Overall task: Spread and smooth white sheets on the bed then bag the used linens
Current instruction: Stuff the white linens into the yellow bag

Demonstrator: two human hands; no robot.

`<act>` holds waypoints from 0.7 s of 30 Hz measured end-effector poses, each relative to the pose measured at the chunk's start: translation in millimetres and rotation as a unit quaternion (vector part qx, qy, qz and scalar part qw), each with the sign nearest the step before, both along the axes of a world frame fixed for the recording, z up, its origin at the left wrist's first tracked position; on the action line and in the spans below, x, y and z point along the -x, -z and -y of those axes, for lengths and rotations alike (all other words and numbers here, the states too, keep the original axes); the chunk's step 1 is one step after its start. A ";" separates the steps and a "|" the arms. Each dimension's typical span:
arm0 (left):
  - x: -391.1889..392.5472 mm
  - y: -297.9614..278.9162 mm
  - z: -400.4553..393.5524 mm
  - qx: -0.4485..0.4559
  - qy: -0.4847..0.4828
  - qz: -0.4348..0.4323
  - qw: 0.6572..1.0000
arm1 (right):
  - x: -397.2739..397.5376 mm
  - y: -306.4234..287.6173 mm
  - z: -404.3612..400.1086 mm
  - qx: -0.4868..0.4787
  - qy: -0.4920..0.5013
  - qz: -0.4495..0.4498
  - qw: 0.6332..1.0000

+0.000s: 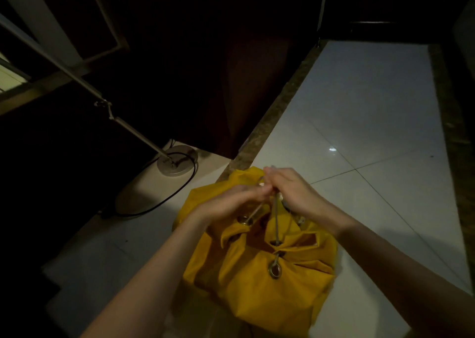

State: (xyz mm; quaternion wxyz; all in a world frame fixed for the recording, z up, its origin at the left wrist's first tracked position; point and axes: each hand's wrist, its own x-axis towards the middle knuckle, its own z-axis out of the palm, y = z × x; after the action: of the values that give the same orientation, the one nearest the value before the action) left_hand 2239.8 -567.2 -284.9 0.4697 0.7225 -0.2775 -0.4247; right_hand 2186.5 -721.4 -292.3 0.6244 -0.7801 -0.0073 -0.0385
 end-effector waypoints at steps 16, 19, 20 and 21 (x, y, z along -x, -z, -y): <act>12.0 45.4 7.7 0.047 -0.133 -0.021 0.990 | 55.5 33.1 48.8 0.403 -0.224 -0.235 0.856; 15.1 47.7 13.4 0.068 -0.172 -0.092 0.979 | 70.7 67.5 42.2 0.391 -0.133 -0.168 0.895; 16.9 47.3 15.5 0.070 -0.188 -0.111 0.973 | 72.3 74.9 40.6 0.358 -0.102 -0.149 0.916; 18.5 46.3 17.1 0.071 -0.202 -0.125 0.969 | 72.7 78.0 38.3 0.328 -0.077 -0.134 0.932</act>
State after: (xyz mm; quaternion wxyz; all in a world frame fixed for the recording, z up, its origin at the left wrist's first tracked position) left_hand 2221.4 -584.3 -331.2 0.6267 0.6697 -0.0940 -0.3873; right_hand 2113.7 -759.8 -370.4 0.3303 -0.9363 0.0046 0.1192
